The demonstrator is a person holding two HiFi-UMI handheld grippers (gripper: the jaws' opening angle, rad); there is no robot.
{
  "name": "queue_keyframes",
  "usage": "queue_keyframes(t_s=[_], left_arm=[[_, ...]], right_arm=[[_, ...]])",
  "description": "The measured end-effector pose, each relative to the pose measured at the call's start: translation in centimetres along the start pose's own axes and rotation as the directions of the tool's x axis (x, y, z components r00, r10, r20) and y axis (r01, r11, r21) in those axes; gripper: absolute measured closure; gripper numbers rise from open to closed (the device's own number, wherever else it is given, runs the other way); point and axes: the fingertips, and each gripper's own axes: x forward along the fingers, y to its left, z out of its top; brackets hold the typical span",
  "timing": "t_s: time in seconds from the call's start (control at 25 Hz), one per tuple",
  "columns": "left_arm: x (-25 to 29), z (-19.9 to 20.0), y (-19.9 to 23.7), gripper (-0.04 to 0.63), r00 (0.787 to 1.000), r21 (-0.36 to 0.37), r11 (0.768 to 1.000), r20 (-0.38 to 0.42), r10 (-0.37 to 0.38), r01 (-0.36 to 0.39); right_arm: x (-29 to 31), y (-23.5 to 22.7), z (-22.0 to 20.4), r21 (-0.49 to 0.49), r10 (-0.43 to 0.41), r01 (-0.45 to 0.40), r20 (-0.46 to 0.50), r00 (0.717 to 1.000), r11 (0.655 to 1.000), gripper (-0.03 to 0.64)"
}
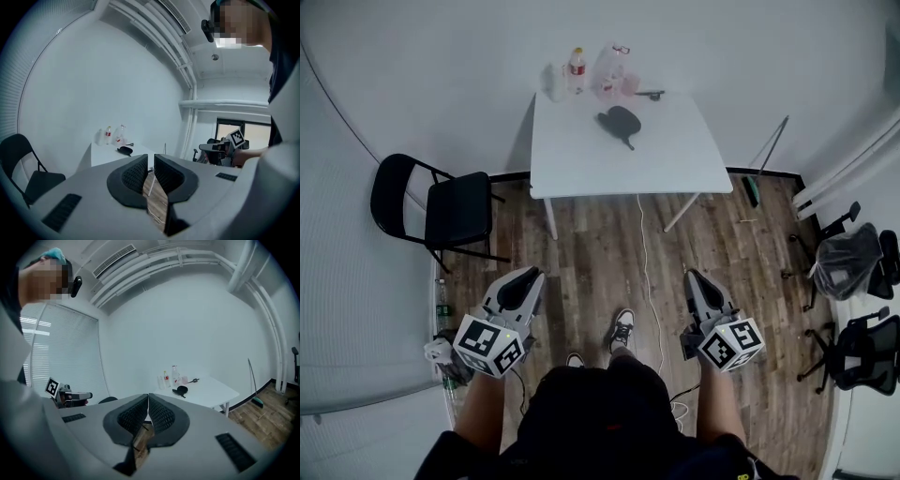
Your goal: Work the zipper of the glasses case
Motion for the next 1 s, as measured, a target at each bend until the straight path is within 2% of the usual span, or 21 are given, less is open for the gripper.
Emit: queue_keyframes(t_s=[0.16, 0.44, 0.8, 1.0], left_arm=[[3.9, 1.5, 1.8, 0.537, 0.999, 0.001, 0.999, 0.022, 0.045, -0.045], [13.7, 5.2, 2.8, 0.537, 0.995, 0.017, 0.996, 0.052, 0.089, -0.09], [24.7, 8.2, 2.8, 0.537, 0.99, 0.028, 0.991, 0.045, 0.133, -0.134], [28.5, 8.0, 3.3, 0.537, 0.989, 0.021, 0.989, 0.02, 0.146, -0.147]], right_arm=[[4.1, -2.8, 1.2, -0.014, 0.045, -0.045, 0.012, 0.999, 0.999, 0.595], [10.4, -11.3, 4.9, -0.011, 0.075, -0.075, 0.023, 0.997, 0.997, 0.595], [17.1, -20.2, 7.5, 0.009, 0.143, -0.143, 0.008, 0.99, 0.99, 0.595], [20.2, -23.8, 8.0, 0.029, 0.157, -0.157, 0.003, 0.988, 0.987, 0.595]])
